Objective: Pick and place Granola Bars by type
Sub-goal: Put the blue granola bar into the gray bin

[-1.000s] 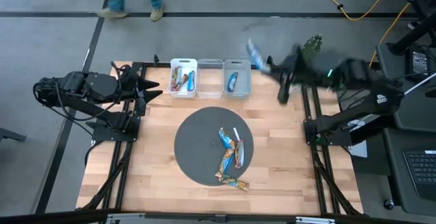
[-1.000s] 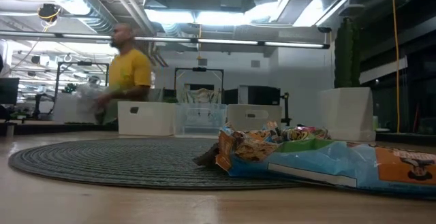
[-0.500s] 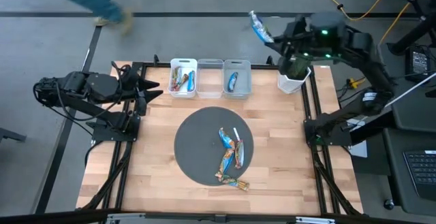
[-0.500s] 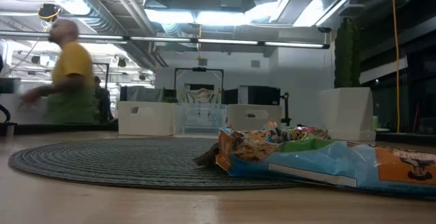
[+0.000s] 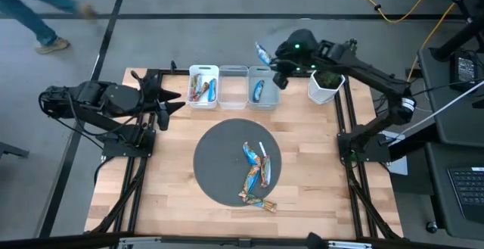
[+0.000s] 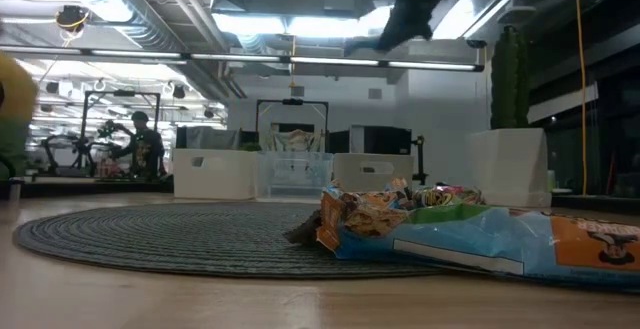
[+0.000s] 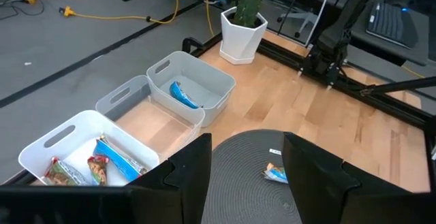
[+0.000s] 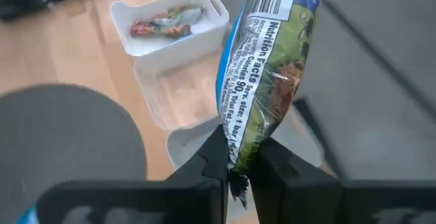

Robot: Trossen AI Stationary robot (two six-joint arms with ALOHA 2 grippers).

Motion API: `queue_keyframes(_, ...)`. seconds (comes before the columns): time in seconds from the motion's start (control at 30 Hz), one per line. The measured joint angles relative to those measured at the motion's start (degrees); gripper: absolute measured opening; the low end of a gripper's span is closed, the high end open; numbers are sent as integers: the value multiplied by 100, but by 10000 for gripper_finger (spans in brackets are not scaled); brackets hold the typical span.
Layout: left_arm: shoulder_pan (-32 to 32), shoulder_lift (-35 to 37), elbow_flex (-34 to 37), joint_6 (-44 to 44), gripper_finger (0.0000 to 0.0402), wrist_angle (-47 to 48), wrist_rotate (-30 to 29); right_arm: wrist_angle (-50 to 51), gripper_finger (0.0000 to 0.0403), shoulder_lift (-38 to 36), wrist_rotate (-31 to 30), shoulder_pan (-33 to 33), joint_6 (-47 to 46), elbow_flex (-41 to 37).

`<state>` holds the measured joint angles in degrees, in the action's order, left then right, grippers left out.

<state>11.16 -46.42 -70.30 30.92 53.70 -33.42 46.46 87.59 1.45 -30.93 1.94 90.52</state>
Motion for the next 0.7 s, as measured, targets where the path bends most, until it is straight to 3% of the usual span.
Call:
queue_keyframes(0.17,0,-52,0,-4,169,3,1,-265,44,486,-122,-69,-911,-322)
queue_keyframes(0.47,0,-67,-2,31,169,1,3,-276,44,1456,-306,-62,-1027,-700)
queue_keyframes(0.7,0,-69,-2,70,169,1,5,-265,48,1677,-90,-56,-1078,-840)
